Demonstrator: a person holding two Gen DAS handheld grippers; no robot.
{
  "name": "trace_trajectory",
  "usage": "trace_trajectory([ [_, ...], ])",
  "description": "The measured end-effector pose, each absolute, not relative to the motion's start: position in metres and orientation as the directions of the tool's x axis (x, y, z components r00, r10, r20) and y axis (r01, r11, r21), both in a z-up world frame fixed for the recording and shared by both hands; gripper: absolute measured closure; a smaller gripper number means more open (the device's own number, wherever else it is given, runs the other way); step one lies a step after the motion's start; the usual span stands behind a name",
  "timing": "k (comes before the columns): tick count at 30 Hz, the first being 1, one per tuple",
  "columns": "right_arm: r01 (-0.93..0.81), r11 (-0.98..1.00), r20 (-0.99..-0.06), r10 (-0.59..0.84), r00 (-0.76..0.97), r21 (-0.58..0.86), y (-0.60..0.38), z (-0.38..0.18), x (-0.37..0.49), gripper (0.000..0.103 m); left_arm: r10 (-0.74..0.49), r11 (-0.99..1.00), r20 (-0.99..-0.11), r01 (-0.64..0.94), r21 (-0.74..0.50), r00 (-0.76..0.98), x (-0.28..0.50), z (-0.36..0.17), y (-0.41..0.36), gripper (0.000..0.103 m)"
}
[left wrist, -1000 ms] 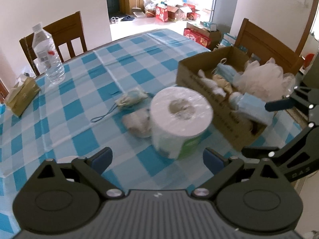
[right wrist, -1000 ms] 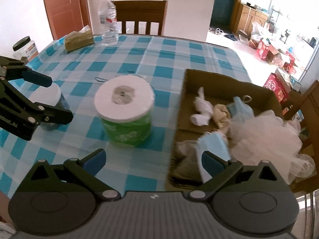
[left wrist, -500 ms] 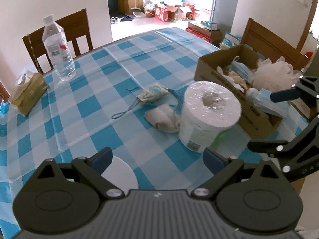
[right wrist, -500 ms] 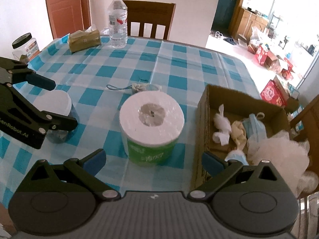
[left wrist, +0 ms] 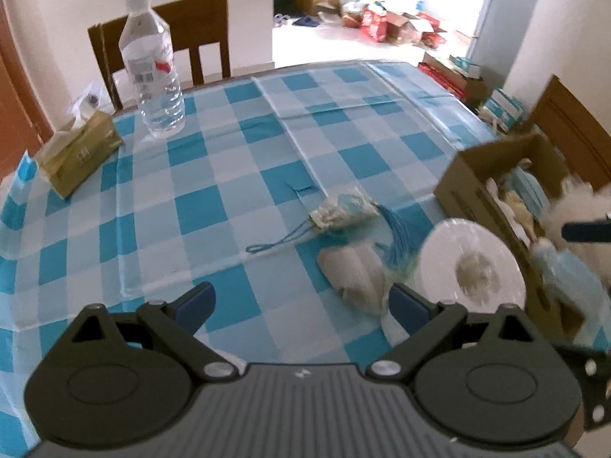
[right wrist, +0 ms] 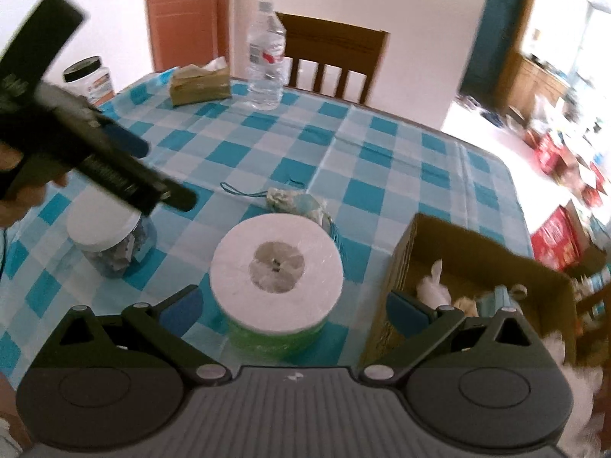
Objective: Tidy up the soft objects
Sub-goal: 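Reach both tools toward the sachet and beige lace cloth beside the toilet roll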
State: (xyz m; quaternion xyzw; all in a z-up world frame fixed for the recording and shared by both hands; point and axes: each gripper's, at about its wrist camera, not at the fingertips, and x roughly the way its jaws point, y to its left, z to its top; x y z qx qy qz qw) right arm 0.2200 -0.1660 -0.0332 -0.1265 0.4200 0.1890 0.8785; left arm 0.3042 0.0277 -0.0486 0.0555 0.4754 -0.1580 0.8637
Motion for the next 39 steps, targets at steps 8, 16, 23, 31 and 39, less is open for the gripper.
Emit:
trace_trajectory([
  [8, -0.502, 0.863, -0.768, 0.284, 0.574, -0.056, -0.194, -0.04, 0.243, 0.0, -0.194, 0.937, -0.879, 0.348, -0.035, 0.435, 0.349, -0.064, 0.001, 0.006],
  [16, -0.523, 0.851, -0.767, 0.309, 0.563, -0.041, -0.207, -0.046, 0.257, 0.0, -0.215, 0.937, -0.934, 0.329, -0.116, 0.284, 0.395, -0.1, -0.02, 0.007],
  [23, -0.537, 0.843, -0.776, 0.316, 0.547, -0.035, -0.209, -0.053, 0.266, 0.0, -0.197, 0.946, -0.951, 0.299, -0.121, 0.239, 0.417, -0.119, -0.037, 0.008],
  [31, -0.537, 0.843, -0.779, 0.309, 0.546, -0.041, -0.21, -0.055, 0.267, 0.0, -0.217, 0.901, -0.938, 0.425, -0.086, 0.271, 0.423, -0.114, -0.015, 0.009],
  [39, -0.535, 0.842, -0.788, 0.288, 0.544, -0.062, -0.208, -0.056, 0.272, 0.0, -0.299, 0.684, -0.927, 0.728, -0.042, 0.227, 0.392, -0.109, -0.003, 0.015],
])
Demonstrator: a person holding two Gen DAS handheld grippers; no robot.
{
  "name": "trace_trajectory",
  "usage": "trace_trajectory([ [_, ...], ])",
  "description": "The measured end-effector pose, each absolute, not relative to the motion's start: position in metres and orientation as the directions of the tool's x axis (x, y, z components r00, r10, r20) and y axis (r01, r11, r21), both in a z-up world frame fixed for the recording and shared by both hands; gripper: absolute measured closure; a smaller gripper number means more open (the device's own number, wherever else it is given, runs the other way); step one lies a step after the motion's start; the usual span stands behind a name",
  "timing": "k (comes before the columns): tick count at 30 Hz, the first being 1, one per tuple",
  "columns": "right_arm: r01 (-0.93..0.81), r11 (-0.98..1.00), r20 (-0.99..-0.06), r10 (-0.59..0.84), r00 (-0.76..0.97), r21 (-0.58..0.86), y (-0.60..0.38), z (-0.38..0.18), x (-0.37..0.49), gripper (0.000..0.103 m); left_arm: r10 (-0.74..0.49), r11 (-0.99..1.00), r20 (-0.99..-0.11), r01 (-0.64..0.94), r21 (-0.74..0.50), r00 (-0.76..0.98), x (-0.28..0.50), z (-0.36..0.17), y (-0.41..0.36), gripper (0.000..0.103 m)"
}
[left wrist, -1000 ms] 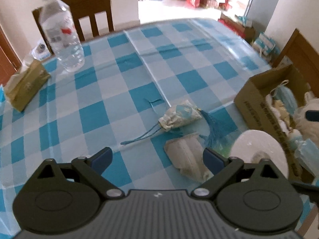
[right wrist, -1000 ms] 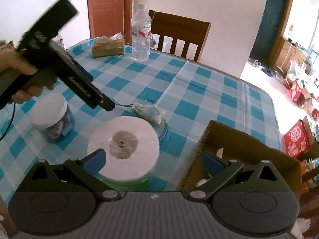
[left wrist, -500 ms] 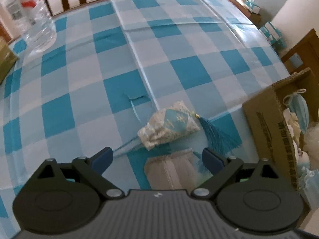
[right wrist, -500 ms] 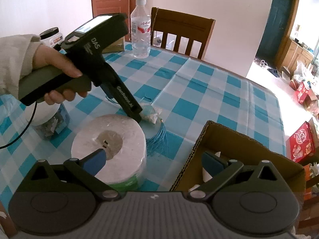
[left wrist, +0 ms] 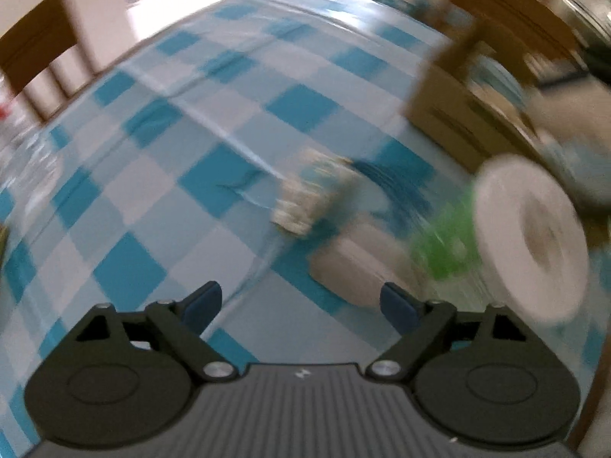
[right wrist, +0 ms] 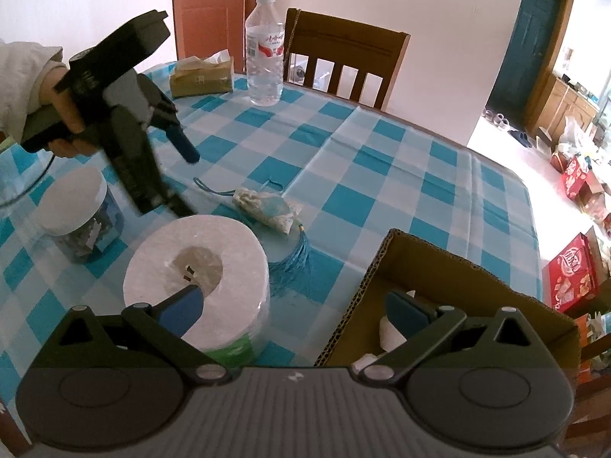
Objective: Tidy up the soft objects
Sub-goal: 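Reach both tools toward the sachet and beige lace cloth beside the toilet roll, then grasp the beige lace cloth with the left tool while the right tool grasps the blue sachet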
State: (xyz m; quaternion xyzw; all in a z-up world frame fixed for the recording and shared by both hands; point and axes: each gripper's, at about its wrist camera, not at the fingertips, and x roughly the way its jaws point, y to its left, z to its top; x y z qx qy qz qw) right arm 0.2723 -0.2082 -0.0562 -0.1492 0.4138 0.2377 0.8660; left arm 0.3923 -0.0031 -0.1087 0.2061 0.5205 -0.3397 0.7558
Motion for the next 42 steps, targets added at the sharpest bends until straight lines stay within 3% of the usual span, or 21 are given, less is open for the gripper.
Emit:
trace_trajectory([
  [11, -0.65, 0.758, -0.835, 0.322, 0.446, -0.055, -0.2, -0.052, 0.288, 0.0, -0.344, 0.342, -0.917, 0.937, 0.077, 0.201, 0.358, -0.134, -0.037, 0.015],
  [20, -0.741, 0.667, -0.86, 0.336, 0.383, -0.069, -0.194, -0.051, 0.311, 0.0, -0.363, 0.224, -0.924, 0.974, 0.037, 0.119, 0.371, -0.148, -0.048, 0.015],
  [23, -0.779, 0.624, -0.867, 0.359, 0.346, -0.053, -0.191, -0.049, 0.32, 0.0, -0.378, 0.215, -0.922, 0.977, -0.002, 0.081, 0.378, -0.15, -0.046, 0.02],
  [28, -0.796, 0.601, -0.86, 0.369, 0.352, -0.068, -0.184, -0.044, 0.339, 0.0, -0.403, 0.205, -0.911, 0.979, 0.001, 0.086, 0.381, -0.146, -0.044, 0.045],
  [31, -0.797, 0.599, -0.851, 0.373, 0.369, -0.083, -0.18, -0.044, 0.351, 0.0, -0.409, 0.233, -0.907, 0.972, 0.004, 0.102, 0.382, -0.144, -0.041, 0.052],
  [42, -0.83, 0.549, -0.864, 0.369, 0.342, -0.094, -0.147, -0.067, 0.394, 0.001, -0.351, 0.343, -0.909, 0.934, 0.097, 0.223, 0.376, -0.137, -0.012, 0.055],
])
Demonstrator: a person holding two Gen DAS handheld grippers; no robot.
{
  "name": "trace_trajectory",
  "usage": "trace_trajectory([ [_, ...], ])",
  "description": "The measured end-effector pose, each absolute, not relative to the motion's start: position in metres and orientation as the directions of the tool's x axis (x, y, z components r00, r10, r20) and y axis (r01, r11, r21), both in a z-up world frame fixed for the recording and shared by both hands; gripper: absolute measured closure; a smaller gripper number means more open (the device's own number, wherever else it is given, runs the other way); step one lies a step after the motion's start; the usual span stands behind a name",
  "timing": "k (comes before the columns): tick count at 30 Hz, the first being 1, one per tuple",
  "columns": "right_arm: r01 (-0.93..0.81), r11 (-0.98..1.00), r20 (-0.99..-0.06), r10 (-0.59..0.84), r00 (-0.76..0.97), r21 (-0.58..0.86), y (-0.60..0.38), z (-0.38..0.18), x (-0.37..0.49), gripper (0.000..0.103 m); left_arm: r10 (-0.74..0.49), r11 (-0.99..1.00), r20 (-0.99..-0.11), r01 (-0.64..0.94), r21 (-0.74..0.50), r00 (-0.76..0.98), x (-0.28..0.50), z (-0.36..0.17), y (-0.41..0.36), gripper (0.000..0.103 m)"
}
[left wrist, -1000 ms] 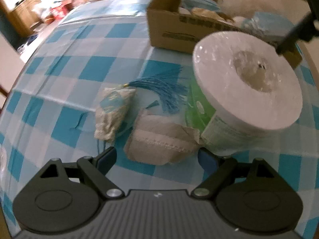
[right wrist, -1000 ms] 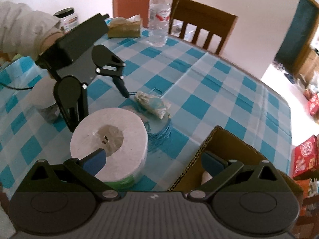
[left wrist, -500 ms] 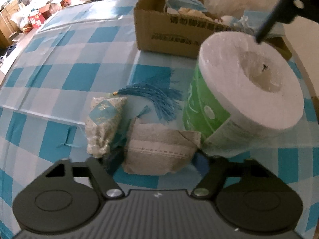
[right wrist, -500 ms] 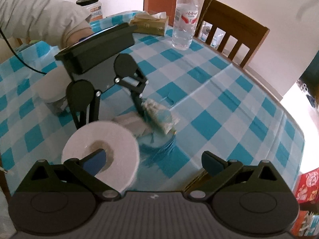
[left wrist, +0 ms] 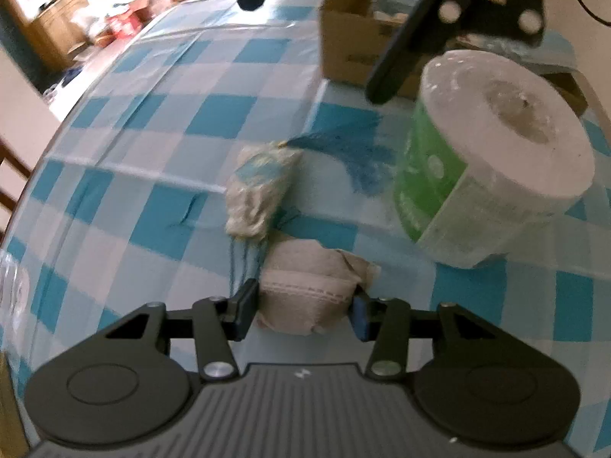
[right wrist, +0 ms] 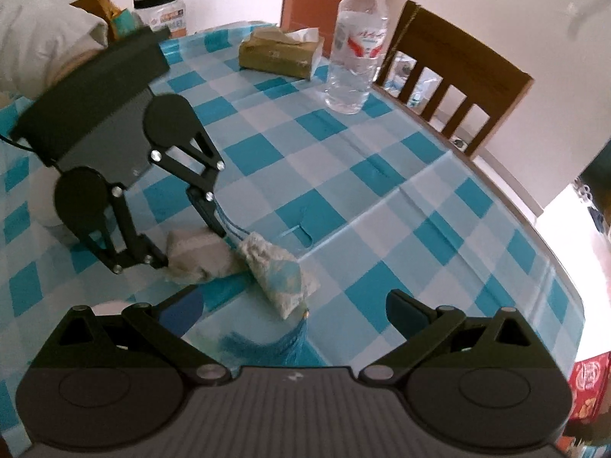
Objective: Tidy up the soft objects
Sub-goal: 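Grasp the beige lace cloth with the left tool while the right tool grasps the blue sachet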
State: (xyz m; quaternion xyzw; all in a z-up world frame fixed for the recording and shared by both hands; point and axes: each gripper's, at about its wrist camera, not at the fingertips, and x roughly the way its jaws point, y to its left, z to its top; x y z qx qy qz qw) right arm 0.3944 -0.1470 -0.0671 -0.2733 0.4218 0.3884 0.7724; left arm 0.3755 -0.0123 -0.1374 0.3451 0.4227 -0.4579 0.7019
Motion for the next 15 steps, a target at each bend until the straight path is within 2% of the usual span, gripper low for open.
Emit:
trace_trajectory([
  [6, -0.864, 0.495, -0.905, 0.321, 0.28, -0.092, -0.12, -0.095, 0.418, 0.016, -0.344, 0.403, -0.907, 0.911, 0.093, 0.245, 0.377, -0.137, -0.001, 0.055],
  [13, -0.892, 0.449, -0.932, 0.299, 0.202, -0.049, -0.1, -0.129, 0.437, 0.028, -0.349, 0.414, -0.903, 0.906, 0.088, 0.248, 0.375, -0.137, 0.001, 0.055],
  [15, -0.899, 0.438, -0.937, 0.3, 0.179, -0.031, -0.095, -0.134, 0.439, 0.036, -0.351, 0.419, -0.903, 0.904, 0.084, 0.246, 0.376, -0.136, 0.002, 0.055],
])
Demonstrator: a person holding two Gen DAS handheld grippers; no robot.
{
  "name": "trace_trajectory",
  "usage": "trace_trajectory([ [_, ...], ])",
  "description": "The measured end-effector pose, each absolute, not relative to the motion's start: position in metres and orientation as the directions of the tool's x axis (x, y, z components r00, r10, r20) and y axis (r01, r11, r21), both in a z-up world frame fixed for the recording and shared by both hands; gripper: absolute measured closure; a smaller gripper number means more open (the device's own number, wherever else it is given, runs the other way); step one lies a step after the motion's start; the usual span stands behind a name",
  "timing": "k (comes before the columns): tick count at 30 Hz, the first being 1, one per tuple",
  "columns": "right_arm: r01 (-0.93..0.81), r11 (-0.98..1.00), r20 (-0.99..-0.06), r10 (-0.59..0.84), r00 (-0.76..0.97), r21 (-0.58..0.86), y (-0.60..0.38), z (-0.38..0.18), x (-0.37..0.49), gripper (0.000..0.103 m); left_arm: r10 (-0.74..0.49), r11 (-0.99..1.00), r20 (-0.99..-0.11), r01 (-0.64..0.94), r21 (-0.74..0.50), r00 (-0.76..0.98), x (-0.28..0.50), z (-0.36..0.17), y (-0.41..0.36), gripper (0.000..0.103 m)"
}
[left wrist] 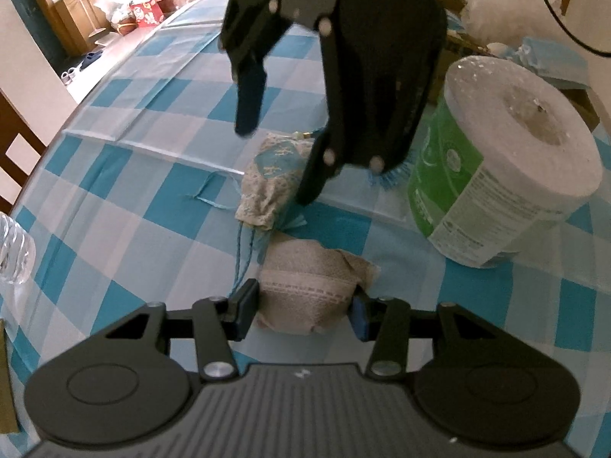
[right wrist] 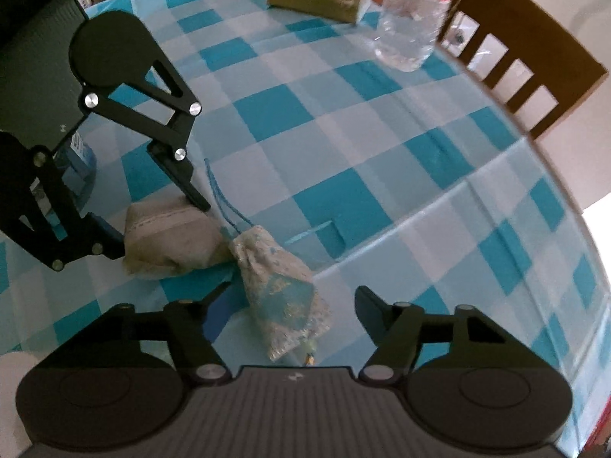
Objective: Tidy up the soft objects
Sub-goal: 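Grasp the beige lace cloth with the left tool while the right tool grasps the blue sachet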
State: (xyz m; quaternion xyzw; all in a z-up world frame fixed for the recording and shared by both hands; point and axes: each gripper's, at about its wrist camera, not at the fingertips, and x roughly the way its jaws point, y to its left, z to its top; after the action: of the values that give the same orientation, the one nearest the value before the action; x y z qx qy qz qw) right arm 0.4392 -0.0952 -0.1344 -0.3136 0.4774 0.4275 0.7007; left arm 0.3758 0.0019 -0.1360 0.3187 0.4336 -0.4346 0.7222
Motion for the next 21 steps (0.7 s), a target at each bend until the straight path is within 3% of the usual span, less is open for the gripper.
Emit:
trace_trajectory([
  [4, -0.91, 0.413, -0.94, 0.298, 0.165, -0.029, -0.088, -0.142, 0.439, 0.04, -0.356, 0.426, -0.902, 0.901, 0.076, 0.245, 0.377, -0.136, 0.003, 0.055],
  [11, -0.912, 0.409, -0.941, 0.307, 0.145, -0.007, -0.087, -0.145, 0.439, 0.066, -0.365, 0.431, -0.9, 0.9, 0.063, 0.238, 0.378, -0.135, 0.005, 0.056],
  [21, -0.901, 0.431, -0.929, 0.315, 0.193, -0.042, -0.092, -0.13, 0.434, 0.075, -0.356, 0.449, -0.902, 0.891, 0.064, 0.244, 0.379, -0.13, 0.006, 0.063],
])
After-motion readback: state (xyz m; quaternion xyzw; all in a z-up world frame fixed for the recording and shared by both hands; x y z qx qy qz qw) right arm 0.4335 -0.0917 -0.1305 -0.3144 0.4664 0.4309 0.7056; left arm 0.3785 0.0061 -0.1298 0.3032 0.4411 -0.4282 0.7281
